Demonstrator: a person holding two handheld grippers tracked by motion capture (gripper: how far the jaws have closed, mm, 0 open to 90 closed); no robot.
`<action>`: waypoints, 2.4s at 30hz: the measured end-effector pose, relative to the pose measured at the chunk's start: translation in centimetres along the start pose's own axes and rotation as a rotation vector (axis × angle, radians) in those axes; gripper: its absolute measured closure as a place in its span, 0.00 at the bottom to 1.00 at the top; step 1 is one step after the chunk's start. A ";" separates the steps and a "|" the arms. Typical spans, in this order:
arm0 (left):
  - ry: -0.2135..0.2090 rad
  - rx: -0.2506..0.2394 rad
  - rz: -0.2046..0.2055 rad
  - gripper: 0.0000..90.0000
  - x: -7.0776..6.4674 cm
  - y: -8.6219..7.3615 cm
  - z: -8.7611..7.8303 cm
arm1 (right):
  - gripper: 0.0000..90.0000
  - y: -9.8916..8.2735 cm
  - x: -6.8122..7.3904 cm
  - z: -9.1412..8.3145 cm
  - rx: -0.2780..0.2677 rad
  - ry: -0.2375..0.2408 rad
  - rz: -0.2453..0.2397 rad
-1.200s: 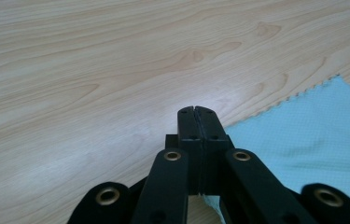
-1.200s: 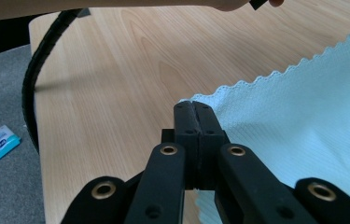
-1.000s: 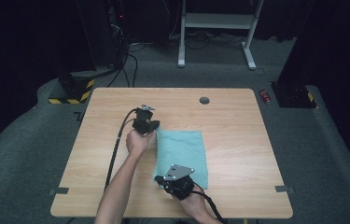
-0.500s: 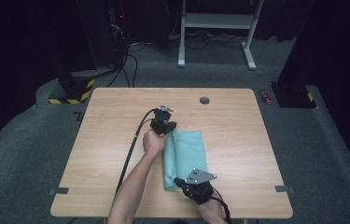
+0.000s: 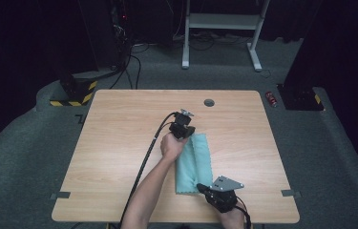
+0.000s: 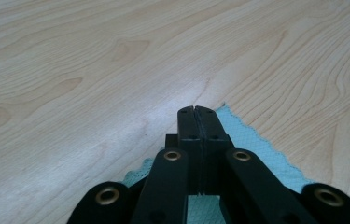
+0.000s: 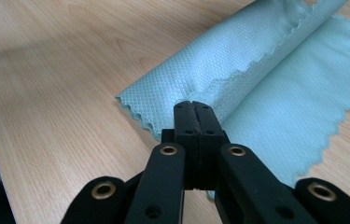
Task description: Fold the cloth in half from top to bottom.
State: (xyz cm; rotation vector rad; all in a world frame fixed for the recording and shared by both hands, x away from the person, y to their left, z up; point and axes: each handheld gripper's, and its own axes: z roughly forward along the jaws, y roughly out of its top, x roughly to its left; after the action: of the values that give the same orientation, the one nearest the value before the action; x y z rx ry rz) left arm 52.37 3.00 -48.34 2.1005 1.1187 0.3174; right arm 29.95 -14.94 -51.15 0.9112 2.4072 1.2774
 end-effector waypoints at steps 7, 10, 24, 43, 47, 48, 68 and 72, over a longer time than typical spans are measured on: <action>0.004 0.009 0.007 1.00 -0.7 0.2 0.6 | 1.00 -0.8 -0.7 -0.4 0.010 -0.010 0.026; 0.003 0.008 0.010 1.00 -1.0 0.2 0.9 | 1.00 -1.0 -0.9 -0.5 0.015 -0.012 0.031; 0.010 0.016 0.021 0.99 -1.9 0.4 2.1 | 1.00 -1.8 -2.0 -1.2 0.026 -0.035 0.065; 0.058 -0.035 0.049 0.67 -1.6 -0.2 -0.1 | 0.89 0.6 -4.6 -0.8 0.035 -0.100 0.071; 0.097 -0.038 0.071 0.62 -1.4 -1.8 -1.4 | 0.89 2.3 -6.8 0.6 0.050 -0.116 0.084; 0.105 -0.035 0.074 0.60 -1.4 -2.3 -1.8 | 0.88 2.8 -7.3 1.0 0.051 -0.121 0.090; 0.105 -0.062 -0.014 0.51 -0.1 -8.3 -5.6 | 1.00 7.4 -13.6 8.9 0.143 -0.174 0.230; 0.109 -0.046 -0.001 0.51 -0.5 -8.7 -5.4 | 1.00 8.1 -13.6 8.9 0.142 -0.207 0.195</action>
State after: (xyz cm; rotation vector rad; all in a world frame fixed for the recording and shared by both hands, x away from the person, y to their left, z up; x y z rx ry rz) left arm 43.91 8.30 -50.53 2.0627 1.1639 0.4580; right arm 48.09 -14.49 -50.47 1.2792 2.3141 1.0240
